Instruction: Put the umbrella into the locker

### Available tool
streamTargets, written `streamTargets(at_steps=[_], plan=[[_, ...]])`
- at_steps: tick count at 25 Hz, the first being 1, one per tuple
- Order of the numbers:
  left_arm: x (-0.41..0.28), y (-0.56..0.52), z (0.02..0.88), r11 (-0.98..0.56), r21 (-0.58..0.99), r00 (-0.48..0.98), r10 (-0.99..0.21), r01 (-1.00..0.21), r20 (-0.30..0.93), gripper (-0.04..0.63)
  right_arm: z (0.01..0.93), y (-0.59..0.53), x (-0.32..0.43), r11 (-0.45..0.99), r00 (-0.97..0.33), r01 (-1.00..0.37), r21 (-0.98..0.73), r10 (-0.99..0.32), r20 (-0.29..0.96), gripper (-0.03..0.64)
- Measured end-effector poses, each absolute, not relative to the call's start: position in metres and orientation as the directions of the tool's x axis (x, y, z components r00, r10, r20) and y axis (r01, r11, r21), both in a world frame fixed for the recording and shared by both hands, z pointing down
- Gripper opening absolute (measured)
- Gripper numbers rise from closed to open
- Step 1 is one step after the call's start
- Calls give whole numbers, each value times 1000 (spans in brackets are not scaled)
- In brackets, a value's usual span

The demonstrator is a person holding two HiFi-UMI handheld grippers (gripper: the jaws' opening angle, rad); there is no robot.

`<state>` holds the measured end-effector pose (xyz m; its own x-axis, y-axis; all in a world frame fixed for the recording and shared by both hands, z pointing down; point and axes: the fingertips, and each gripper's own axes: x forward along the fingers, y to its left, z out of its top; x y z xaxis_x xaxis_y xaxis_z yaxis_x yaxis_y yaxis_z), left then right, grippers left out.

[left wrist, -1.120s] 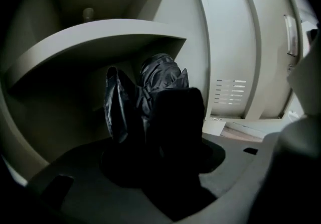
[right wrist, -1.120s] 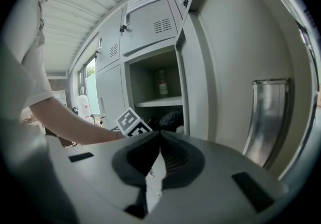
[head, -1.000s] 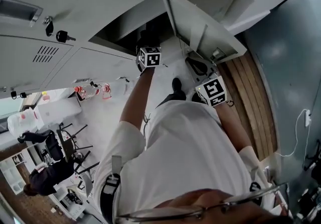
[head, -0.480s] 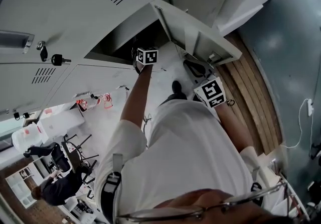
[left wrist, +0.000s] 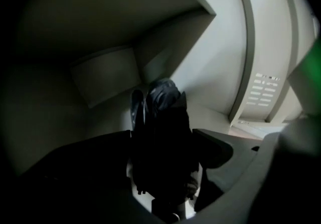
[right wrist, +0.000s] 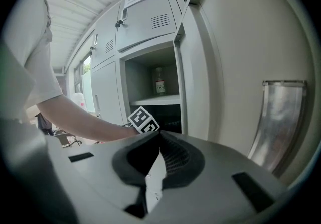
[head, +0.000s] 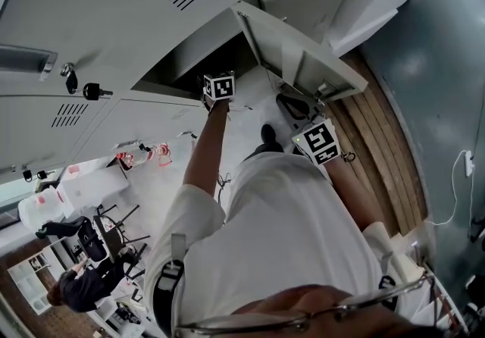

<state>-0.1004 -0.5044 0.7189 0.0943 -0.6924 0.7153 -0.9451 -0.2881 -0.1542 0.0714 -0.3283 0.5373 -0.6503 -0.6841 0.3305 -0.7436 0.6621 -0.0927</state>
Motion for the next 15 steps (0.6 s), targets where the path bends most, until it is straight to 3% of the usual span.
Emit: streamTargets(at_steps=[15], plan=[[-98, -451, 683, -264, -176, 111, -795, -949, 596, 377, 542, -320, 51, 717, -696, -692, -82, -632, 341, 8]])
